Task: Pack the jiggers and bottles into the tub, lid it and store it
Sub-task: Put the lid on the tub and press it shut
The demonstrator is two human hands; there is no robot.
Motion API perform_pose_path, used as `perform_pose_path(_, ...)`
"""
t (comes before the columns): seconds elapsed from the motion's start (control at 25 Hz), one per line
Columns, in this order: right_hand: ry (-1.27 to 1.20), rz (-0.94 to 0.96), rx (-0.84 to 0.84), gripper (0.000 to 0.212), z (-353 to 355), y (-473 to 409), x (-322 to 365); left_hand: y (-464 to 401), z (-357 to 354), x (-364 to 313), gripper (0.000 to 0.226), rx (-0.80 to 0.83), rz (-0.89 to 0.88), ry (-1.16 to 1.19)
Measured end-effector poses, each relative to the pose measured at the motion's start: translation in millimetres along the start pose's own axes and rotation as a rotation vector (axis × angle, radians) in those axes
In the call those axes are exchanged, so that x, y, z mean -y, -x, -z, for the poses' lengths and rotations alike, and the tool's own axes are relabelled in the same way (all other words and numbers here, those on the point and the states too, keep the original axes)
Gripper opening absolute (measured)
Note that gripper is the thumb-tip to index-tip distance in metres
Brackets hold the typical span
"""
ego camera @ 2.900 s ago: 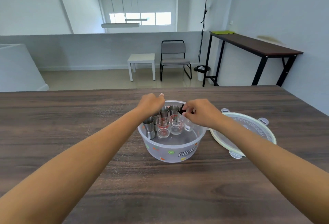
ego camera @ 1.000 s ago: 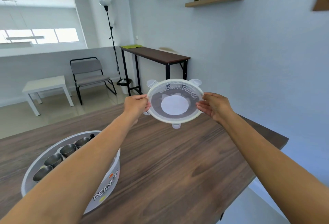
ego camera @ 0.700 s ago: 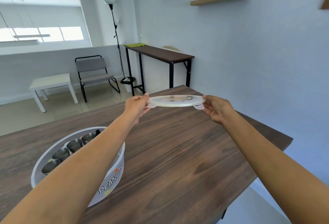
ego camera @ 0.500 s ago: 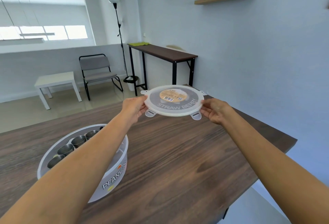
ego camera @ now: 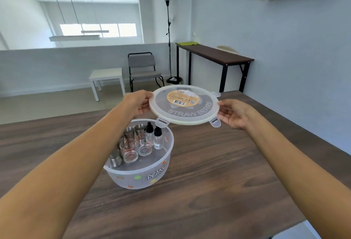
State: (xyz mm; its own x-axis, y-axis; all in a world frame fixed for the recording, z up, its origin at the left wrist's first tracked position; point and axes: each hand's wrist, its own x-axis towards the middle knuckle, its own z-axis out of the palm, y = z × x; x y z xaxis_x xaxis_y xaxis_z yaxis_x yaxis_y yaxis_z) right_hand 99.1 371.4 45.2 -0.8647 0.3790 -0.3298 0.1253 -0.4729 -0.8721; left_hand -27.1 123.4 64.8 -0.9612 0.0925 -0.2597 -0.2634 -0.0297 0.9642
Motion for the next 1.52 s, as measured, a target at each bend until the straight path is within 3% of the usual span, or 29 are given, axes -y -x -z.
perform_pose_path(0.4, 0.347, -0.052, 0.109, 0.012, -84, 5, -51, 23, 113, 26, 0.005, -0.309, -0.019, -0.400)
perform_pose_path(0.6, 0.564, -0.021, 0.115, 0.015, -101, 6, -74, 36, 142, 53, 0.012, -0.403, -0.035, -0.422)
perform_pose_path(0.84, 0.662, 0.054, 0.073, 0.009, -107, 8, -84, 45, 144, 72, 0.008, -0.420, -0.043, -0.464)
perform_pose_path(1.16, 0.727, 0.119, 0.033, 0.009, -105, 6, -88, 38, 145, 75, 0.019, -0.425, -0.061, -0.452)
perform_pose_path(1.32, 0.762, 0.155, 0.011, 0.012, -103, 4, -92, 38, 146, 73, 0.009, -0.394, -0.063, -0.535)
perform_pose_path(1.52, 0.755, 0.139, 0.025, 0.009, -98, 8, -94, 36, 143, 70, 0.016, -0.374, -0.082, -0.645)
